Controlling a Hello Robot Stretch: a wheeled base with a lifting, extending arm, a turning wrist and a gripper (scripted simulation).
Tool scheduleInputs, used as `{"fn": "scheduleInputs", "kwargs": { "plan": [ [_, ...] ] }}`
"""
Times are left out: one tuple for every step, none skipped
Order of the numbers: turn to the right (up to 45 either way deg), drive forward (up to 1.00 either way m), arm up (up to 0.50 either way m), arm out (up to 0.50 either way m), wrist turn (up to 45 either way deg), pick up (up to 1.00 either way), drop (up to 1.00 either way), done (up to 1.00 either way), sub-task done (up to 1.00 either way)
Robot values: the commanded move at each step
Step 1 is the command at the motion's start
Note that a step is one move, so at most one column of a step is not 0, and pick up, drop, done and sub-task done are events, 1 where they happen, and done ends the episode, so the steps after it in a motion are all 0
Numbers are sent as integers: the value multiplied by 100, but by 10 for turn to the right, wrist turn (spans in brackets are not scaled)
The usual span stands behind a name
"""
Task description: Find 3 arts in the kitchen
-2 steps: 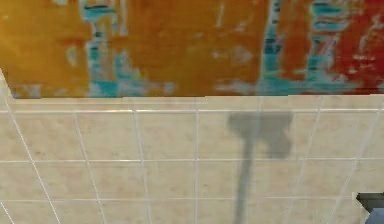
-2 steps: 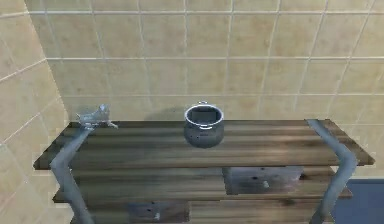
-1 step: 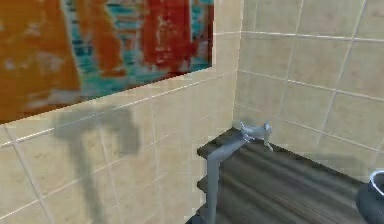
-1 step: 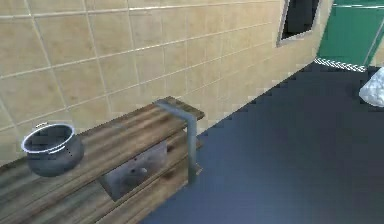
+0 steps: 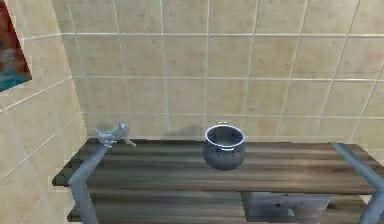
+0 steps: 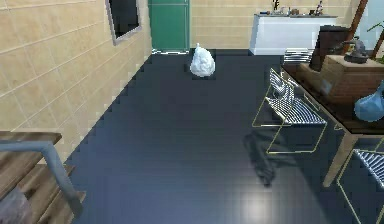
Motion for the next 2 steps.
{"fn": "scheduleInputs", "kwargs": {
  "plan": [
    [0, 25, 0, 0, 0, 0, 0, 0, 0],
    [-270, 0, 0, 0, 0, 0, 0, 0, 0]
  ]
}}
